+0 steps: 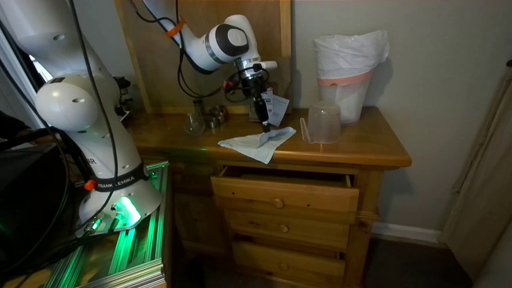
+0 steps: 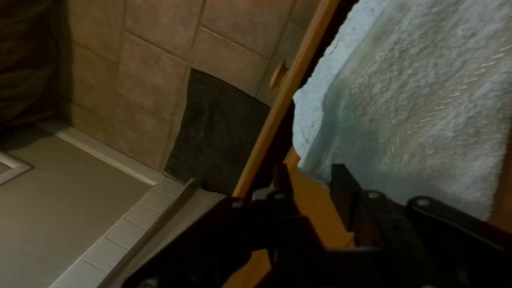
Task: Fold the white cloth in half
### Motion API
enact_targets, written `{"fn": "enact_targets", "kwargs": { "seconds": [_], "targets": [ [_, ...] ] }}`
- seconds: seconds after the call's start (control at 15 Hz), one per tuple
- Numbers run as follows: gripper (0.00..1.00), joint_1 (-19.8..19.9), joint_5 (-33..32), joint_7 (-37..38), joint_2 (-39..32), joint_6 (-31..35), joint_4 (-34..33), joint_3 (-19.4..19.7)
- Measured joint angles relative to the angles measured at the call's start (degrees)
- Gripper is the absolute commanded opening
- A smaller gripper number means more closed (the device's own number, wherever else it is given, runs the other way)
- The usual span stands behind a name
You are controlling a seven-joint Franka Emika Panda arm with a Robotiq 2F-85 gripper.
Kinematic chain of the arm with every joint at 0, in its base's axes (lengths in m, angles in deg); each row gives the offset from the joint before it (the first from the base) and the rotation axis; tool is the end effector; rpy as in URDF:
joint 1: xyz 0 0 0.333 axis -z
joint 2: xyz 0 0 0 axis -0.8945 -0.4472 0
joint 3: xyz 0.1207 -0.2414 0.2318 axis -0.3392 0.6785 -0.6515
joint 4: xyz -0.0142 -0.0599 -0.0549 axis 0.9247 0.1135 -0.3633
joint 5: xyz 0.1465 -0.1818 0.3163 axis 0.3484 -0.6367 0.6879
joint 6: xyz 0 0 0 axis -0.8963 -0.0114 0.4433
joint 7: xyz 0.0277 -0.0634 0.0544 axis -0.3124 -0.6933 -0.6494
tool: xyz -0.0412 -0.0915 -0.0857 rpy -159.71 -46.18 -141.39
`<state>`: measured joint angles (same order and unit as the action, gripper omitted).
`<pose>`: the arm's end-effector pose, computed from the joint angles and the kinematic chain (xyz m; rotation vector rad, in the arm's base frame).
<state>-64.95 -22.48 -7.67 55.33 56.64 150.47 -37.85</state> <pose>0.4310 0.0723 0.3146 2.8021 -0.2987 0.2051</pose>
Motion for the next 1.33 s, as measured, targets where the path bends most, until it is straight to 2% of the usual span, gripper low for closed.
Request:
{"fn": "enact_targets", "kwargs": {
  "seconds": [0.27, 0.33, 0.4, 0.47, 0.73, 0.93, 1.2, 1.33],
  "targets": [
    [0.92, -0.04, -0.36, 0.97, -1.86, -0.72, 0.41, 0.33],
    [0.49, -0.22, -0.36, 1.17, -2.58, -0.72, 0.46, 0.32],
    [0.53, -0.40, -0.36, 1.39, -3.31, -0.72, 0.47, 0.32],
    [0.53, -0.57, -0.36, 1.69, -3.99, -0.72, 0.47, 0.32],
    [0.23, -0.97, -0.37, 3.30, -6.05, -0.71, 0.42, 0.53],
    [0.05, -1.03, -0.41, 4.13, -6.64, -0.69, 0.24, 1.26],
    [0.00, -1.07, -0.41, 5.21, -6.63, 1.30, -0.03, 1.93],
    [0.05, -1.33, -0.43, 5.75, -6.64, 2.74, -0.27, 1.93]
  ]
}}
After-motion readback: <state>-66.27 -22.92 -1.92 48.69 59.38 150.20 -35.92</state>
